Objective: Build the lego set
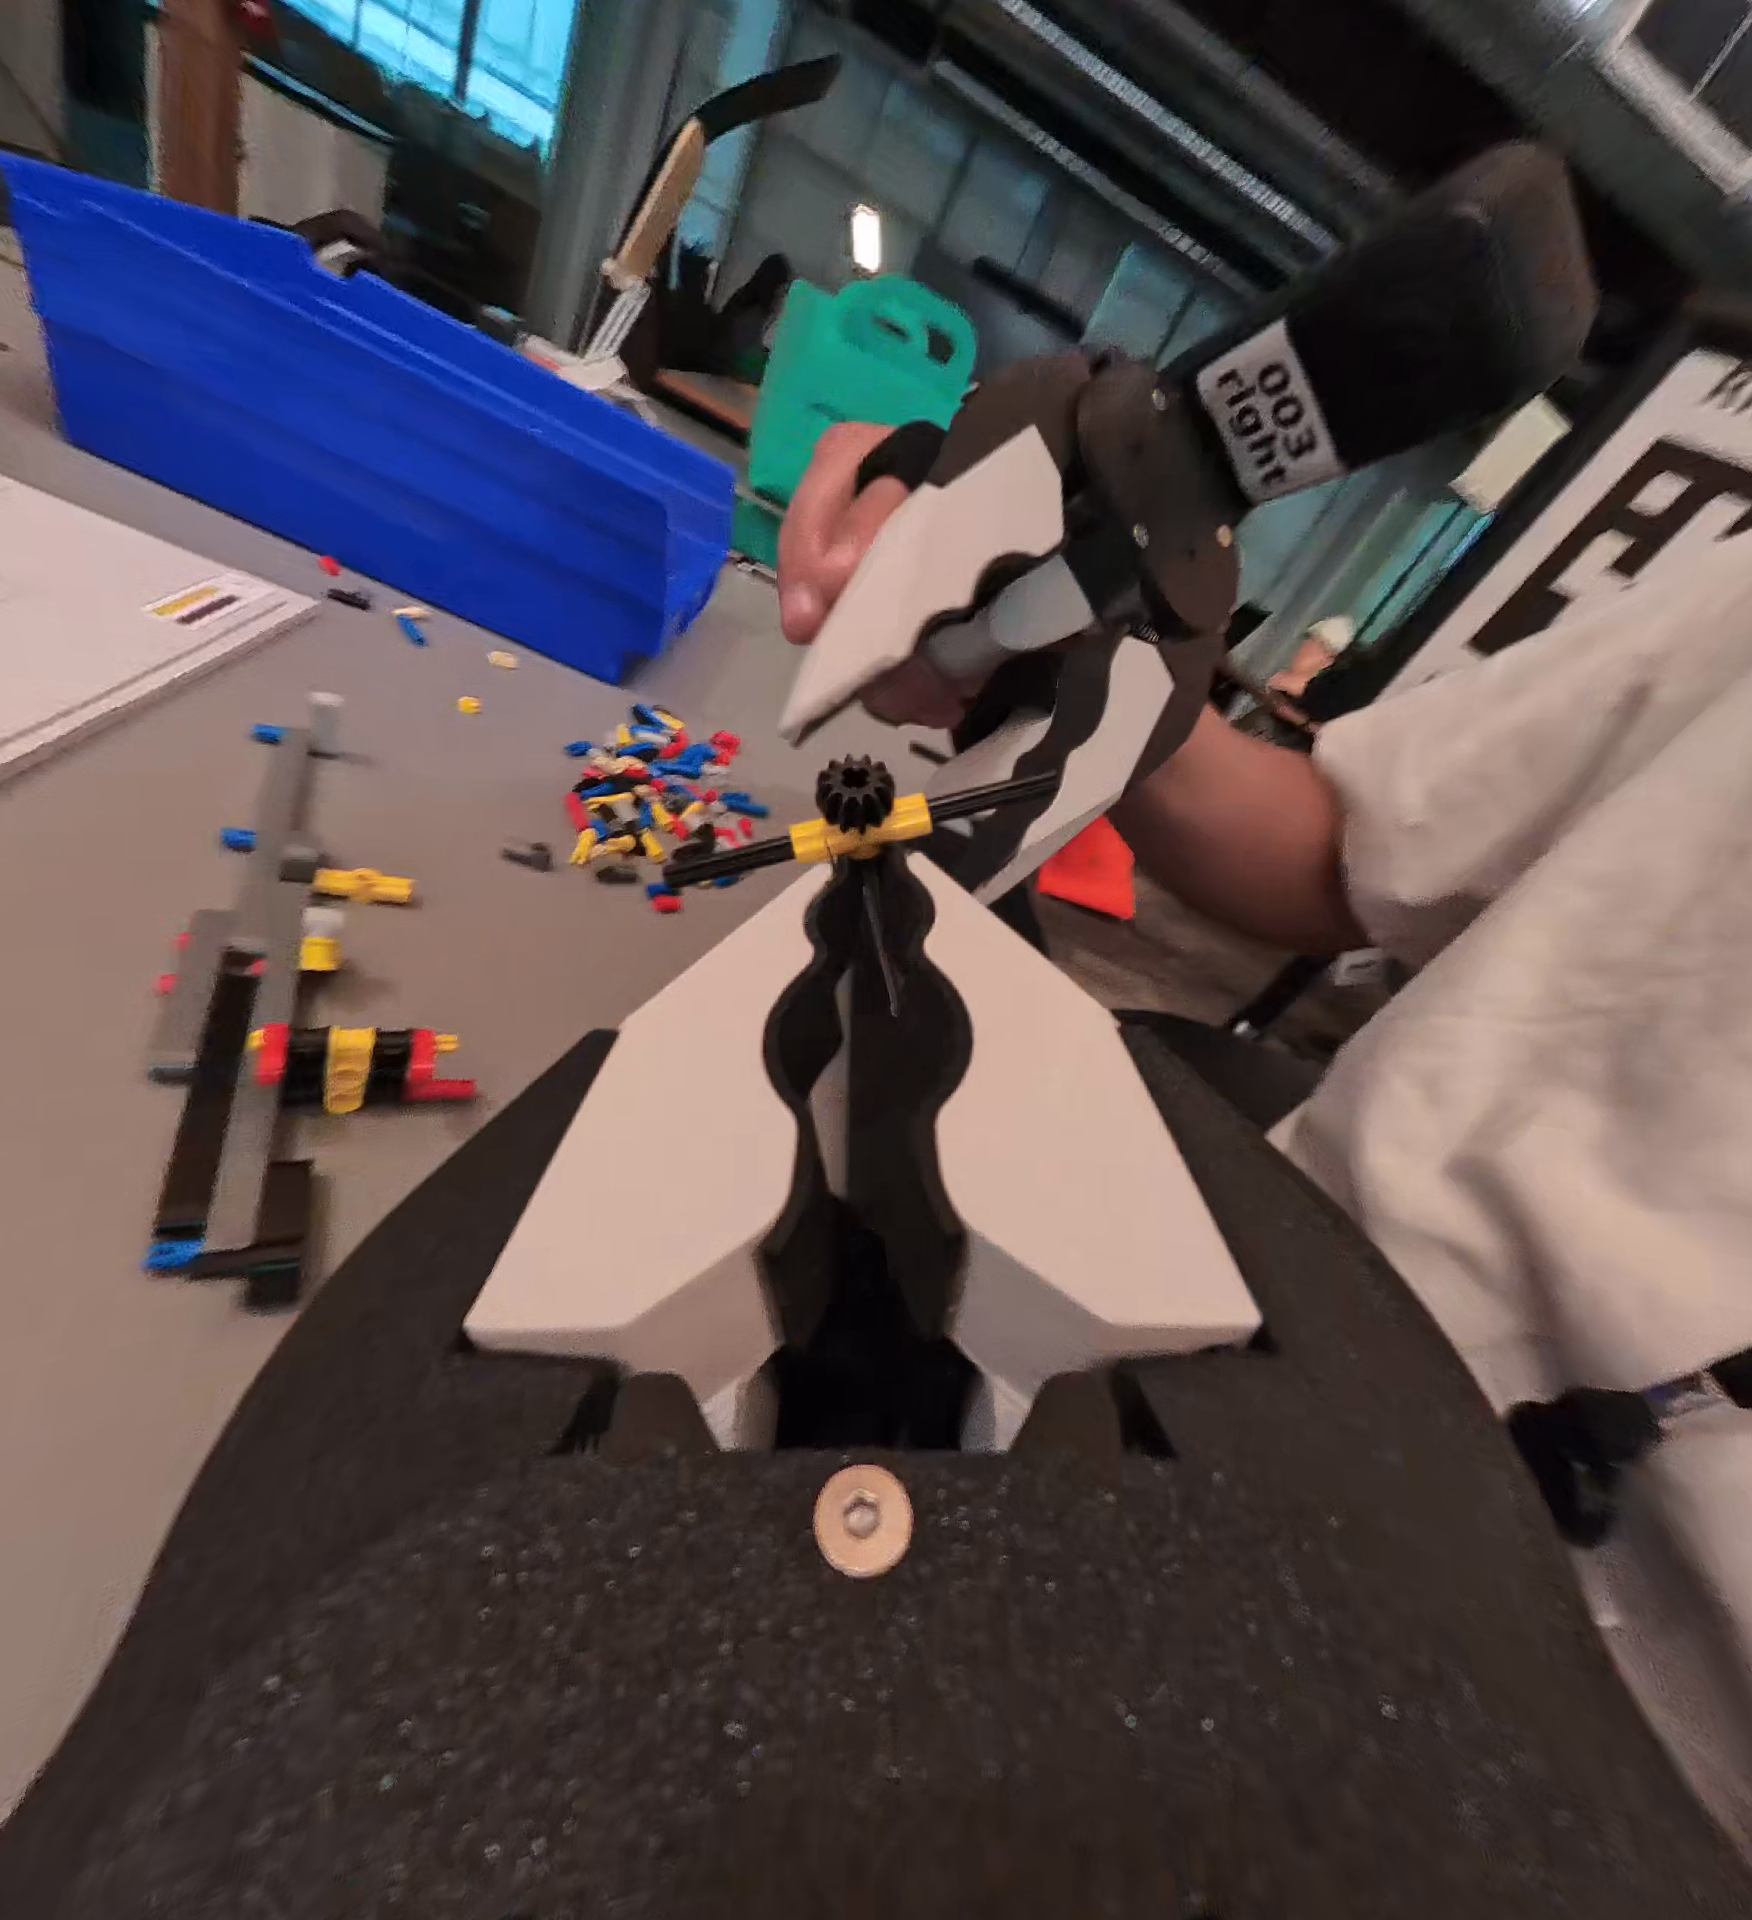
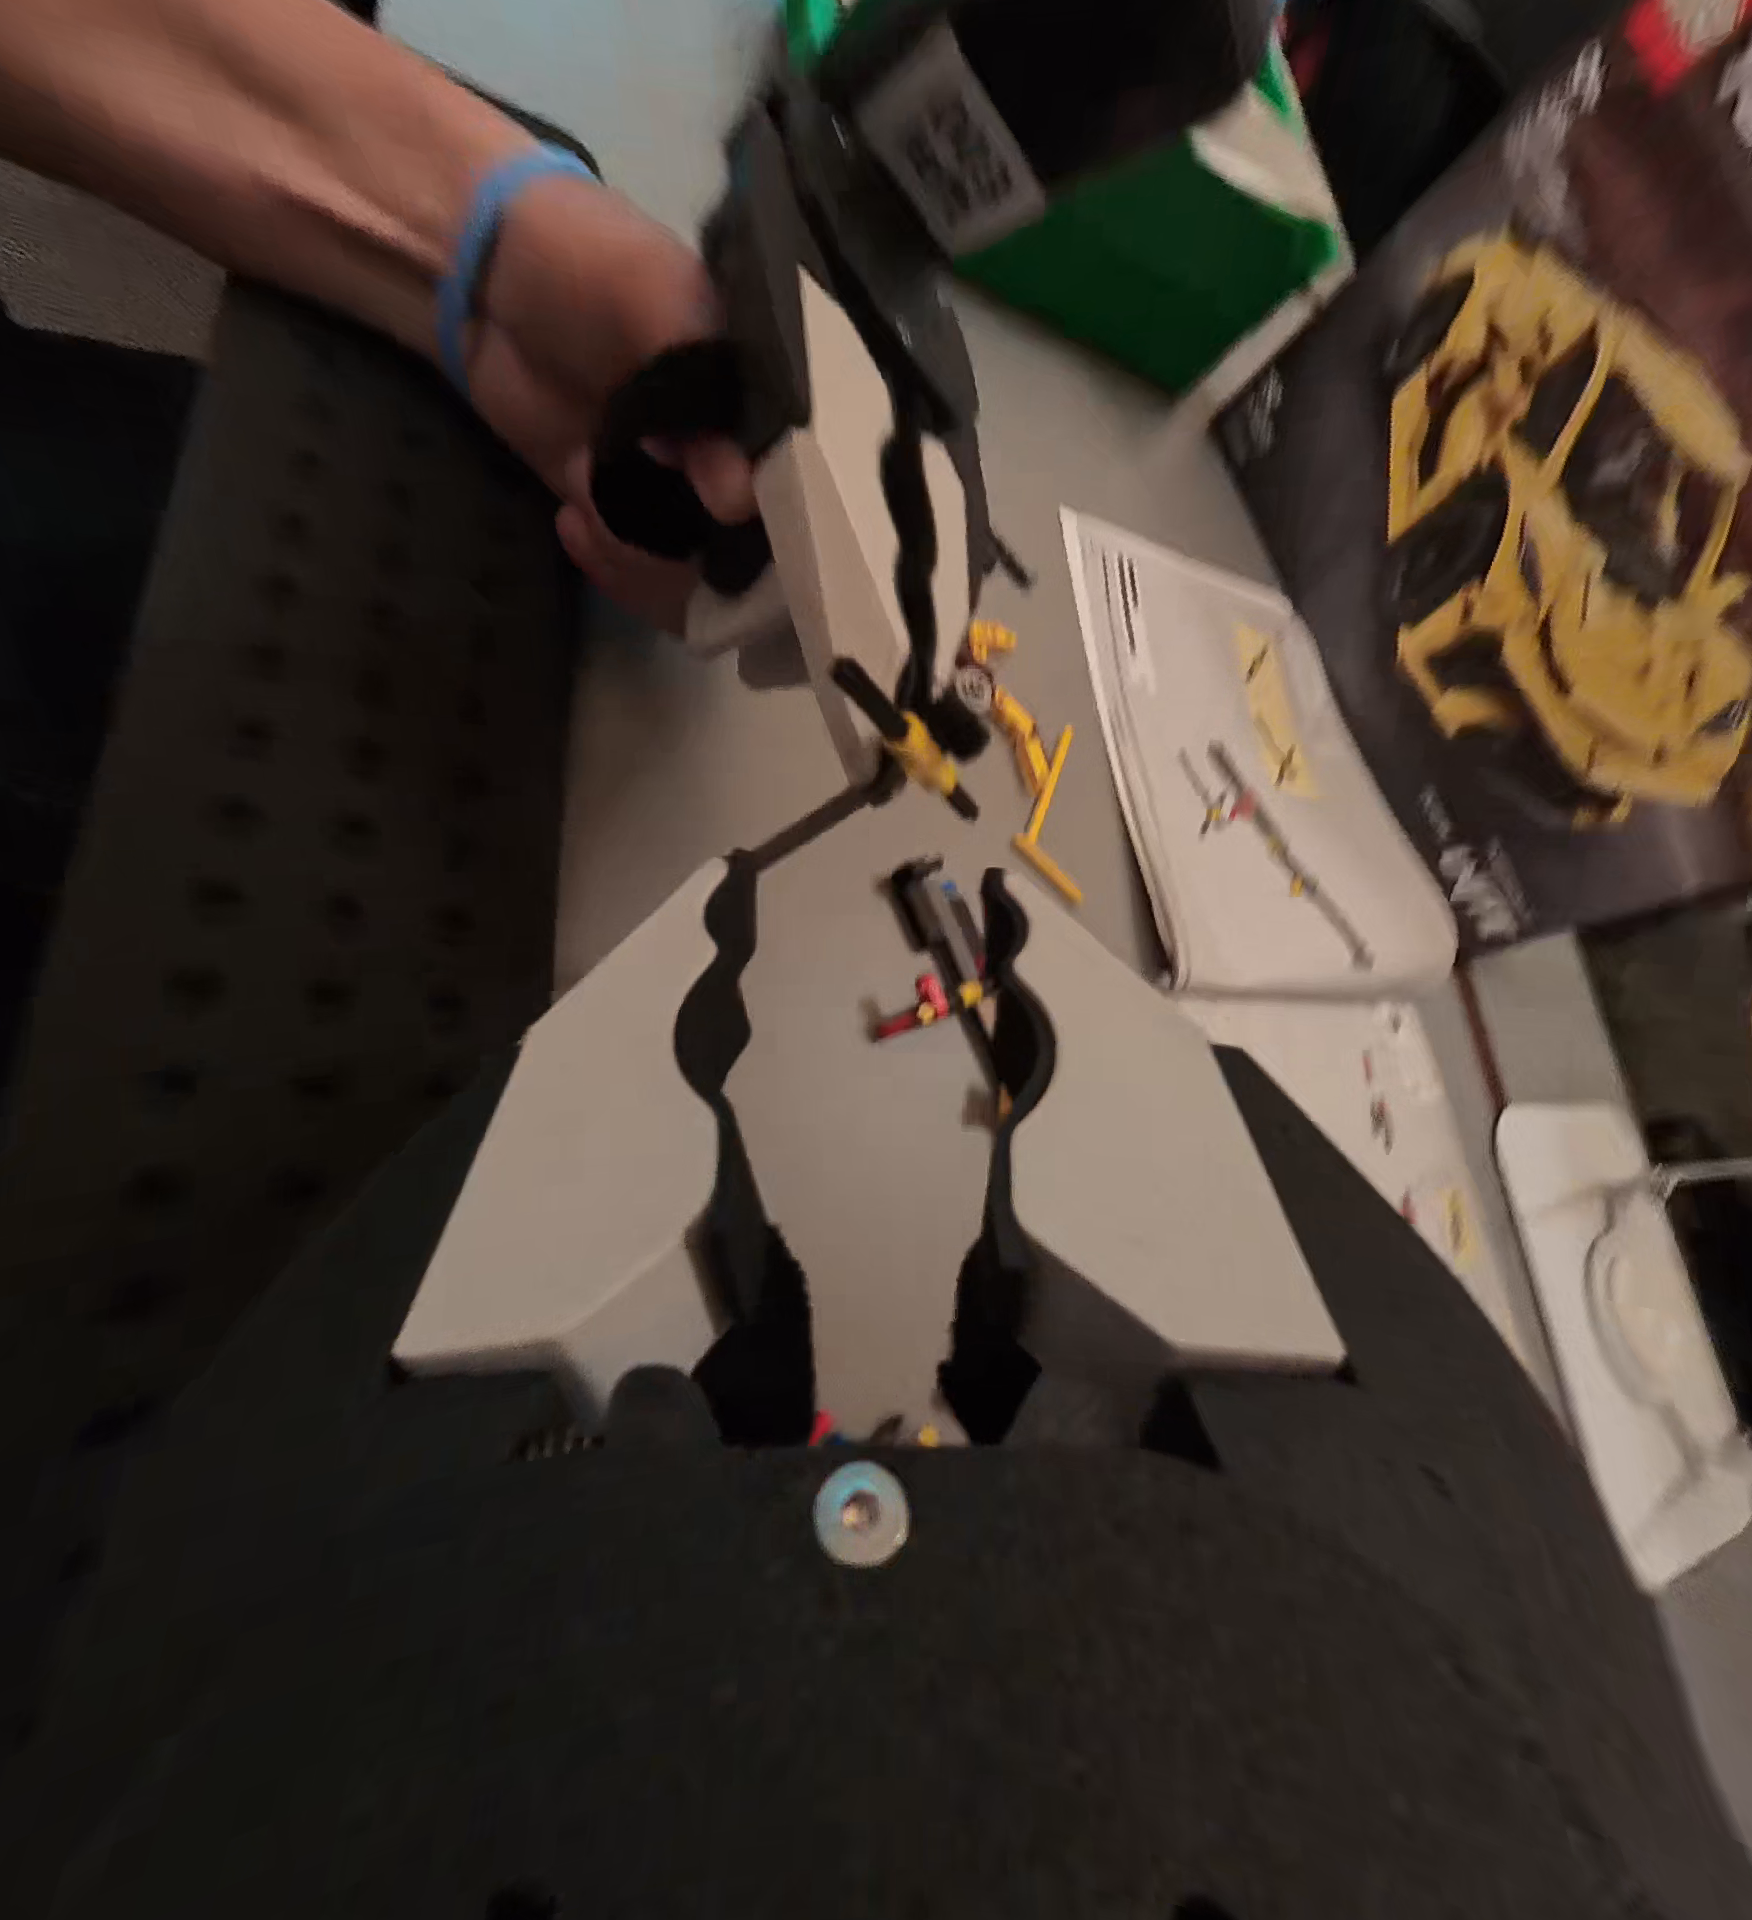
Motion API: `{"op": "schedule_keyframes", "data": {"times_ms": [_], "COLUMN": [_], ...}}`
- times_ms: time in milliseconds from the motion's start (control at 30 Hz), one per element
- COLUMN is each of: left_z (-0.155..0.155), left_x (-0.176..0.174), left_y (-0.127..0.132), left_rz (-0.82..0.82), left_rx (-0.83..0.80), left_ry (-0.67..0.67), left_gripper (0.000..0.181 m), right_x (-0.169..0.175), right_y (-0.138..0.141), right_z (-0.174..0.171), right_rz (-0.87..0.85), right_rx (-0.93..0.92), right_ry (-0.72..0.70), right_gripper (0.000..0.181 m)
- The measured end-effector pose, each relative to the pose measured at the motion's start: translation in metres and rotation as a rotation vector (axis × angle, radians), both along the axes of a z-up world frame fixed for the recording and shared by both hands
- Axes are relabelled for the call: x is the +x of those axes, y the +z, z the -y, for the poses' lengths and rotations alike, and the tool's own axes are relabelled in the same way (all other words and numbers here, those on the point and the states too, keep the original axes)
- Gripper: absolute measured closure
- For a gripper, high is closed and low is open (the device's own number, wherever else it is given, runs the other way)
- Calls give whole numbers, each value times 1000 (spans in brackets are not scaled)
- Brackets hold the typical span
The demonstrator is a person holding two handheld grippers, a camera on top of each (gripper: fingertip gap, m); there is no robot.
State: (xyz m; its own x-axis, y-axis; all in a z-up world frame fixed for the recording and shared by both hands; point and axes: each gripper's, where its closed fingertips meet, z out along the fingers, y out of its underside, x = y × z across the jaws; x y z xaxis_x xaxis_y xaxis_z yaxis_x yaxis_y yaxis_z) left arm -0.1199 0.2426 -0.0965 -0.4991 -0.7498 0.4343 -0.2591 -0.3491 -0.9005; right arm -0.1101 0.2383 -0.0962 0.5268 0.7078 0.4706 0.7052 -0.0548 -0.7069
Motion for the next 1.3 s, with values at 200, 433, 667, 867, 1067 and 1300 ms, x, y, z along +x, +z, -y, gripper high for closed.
{"op": "schedule_keyframes", "data": {"times_ms": [200, 433, 667, 867, 1067, 1300], "left_z": [20, 31, 29, 30, 30, 2], "left_x": [-23, -40, -40, -40, -38, -26], "left_y": [24, 38, 39, 38, 38, 13], "left_rz": [79, 127, 109, 105, 101, 8], "left_rx": [-160, -228, -288, -290, -282, -46], "left_ry": [-230, -360, -380, -391, -384, -77], "left_gripper": [180, 180, 181, 181, 181, 180], "right_x": [-31, -48, -49, -55, -55, 54], "right_y": [30, 43, 46, 41, 33, -2], "right_z": [6, 10, 14, 11, 11, -19], "right_rz": [-99, -215, -203, -226, -221, -285], "right_rx": [31, 17, 36, -18, -46, -201], "right_ry": [208, 304, 334, 356, 347, -147], "right_gripper": [146, 152, 156, 156, 159, 155]}}
